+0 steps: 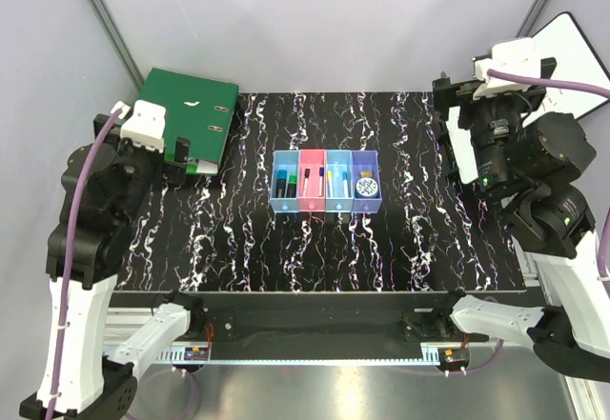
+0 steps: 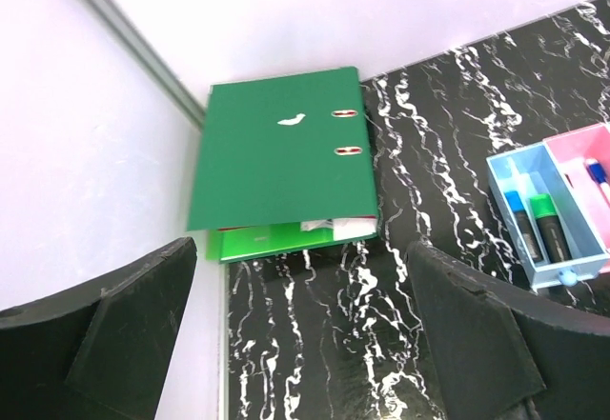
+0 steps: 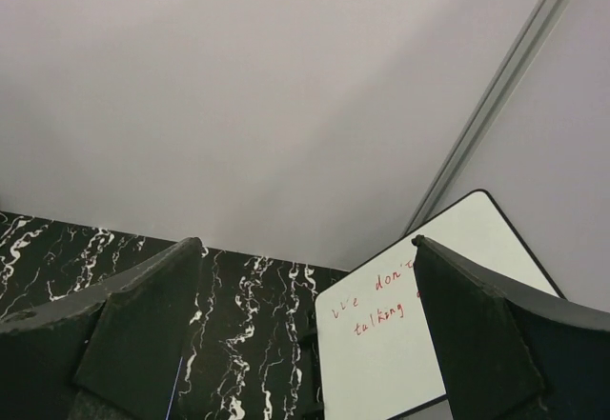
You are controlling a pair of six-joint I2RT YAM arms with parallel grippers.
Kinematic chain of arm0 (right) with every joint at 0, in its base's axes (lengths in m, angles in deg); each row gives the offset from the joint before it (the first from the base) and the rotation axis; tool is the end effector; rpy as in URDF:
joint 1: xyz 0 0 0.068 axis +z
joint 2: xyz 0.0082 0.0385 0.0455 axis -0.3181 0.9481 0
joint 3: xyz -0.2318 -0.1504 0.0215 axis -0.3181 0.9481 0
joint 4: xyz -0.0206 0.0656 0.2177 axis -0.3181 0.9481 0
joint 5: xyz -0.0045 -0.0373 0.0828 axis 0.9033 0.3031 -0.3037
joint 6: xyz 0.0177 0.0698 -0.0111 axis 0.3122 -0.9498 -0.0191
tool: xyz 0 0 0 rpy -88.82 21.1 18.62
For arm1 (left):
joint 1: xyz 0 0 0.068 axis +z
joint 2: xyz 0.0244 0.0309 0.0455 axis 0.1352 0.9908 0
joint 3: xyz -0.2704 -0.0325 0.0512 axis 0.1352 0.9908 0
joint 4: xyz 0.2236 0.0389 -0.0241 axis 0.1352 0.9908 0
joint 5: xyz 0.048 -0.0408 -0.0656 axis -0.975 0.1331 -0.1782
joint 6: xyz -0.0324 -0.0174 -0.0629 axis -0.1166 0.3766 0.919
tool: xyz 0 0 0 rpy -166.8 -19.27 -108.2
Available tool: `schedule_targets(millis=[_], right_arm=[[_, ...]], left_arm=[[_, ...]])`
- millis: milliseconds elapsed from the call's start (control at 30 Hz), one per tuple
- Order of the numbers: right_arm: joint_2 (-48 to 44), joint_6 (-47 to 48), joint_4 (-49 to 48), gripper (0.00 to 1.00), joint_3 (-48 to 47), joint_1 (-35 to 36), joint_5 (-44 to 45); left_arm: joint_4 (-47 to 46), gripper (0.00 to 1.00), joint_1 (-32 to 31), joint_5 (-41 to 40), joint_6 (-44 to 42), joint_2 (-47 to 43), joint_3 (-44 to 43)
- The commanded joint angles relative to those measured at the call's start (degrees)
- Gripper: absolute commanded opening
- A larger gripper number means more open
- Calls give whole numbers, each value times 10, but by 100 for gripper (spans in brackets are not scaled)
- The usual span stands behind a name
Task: Sort the stationery into containers
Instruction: Reset both arms
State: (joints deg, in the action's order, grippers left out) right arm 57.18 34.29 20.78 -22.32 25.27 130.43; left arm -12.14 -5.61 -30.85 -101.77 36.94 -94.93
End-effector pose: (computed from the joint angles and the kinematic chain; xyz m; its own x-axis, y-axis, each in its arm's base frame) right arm 0.1238 0.0628 0.5621 0.2081 -0.3322 -0.9200 0.0555 0.9431 -0.3279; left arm 0.1066 -0.0146 0.4612 -0.1348 0.3458 -0.9286 0.1100 0.9366 0.3328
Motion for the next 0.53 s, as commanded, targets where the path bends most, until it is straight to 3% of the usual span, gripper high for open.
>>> schedule_targets(millis=[0, 500], right_arm=[[14, 20, -7, 100, 12, 0, 7], [7, 28, -6, 100, 55, 0, 19]], left_arm=[[5, 99, 2, -41, -8, -7, -29], [5, 99, 2, -20, 22, -13, -8]])
